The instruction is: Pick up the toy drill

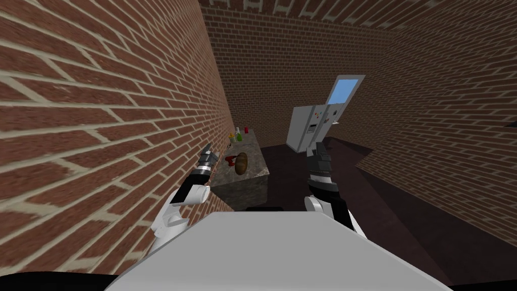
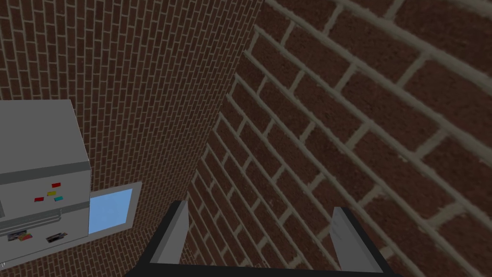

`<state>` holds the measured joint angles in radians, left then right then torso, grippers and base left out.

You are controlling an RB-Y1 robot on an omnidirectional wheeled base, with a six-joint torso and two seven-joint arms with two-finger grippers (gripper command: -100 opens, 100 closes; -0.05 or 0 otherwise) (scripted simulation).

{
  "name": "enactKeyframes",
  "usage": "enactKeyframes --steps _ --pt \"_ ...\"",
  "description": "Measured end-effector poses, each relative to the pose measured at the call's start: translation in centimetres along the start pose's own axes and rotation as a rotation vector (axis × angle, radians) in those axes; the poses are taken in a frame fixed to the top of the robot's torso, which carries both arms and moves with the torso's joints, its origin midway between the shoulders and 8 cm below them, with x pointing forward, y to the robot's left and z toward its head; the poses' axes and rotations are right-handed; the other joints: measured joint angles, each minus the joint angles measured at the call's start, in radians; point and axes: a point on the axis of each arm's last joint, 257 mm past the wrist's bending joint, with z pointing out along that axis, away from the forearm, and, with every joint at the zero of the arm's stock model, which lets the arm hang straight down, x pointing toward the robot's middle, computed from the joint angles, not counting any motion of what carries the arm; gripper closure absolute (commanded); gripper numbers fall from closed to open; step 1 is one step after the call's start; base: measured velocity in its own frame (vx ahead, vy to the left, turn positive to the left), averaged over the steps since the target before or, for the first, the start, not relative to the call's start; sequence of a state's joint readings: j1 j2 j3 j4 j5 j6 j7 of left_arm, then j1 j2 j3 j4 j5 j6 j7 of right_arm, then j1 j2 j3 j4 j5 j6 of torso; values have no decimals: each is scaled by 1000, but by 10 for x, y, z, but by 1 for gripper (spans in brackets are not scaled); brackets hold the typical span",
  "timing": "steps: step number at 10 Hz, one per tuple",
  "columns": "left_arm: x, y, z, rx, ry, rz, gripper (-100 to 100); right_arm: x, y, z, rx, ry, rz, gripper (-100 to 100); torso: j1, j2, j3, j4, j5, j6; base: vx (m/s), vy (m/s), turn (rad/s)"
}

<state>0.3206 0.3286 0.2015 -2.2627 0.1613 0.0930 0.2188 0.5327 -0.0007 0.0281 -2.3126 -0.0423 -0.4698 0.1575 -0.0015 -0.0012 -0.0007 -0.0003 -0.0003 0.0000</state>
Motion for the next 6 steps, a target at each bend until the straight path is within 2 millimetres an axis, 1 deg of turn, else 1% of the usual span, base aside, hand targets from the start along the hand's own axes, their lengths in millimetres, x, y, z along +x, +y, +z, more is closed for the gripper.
enactKeyframes --steps 2,6 --pt "-2 13 4 -46 -6 -38 -100 0 0 0 0 0 0 0 0 0 0 0 0 0 7 -16 -38" --pt "-15 33 13 -127 -21 -94 -100 0 0 0 0 0 0 0 1 1 0 0 0 0 5 -7 -41"
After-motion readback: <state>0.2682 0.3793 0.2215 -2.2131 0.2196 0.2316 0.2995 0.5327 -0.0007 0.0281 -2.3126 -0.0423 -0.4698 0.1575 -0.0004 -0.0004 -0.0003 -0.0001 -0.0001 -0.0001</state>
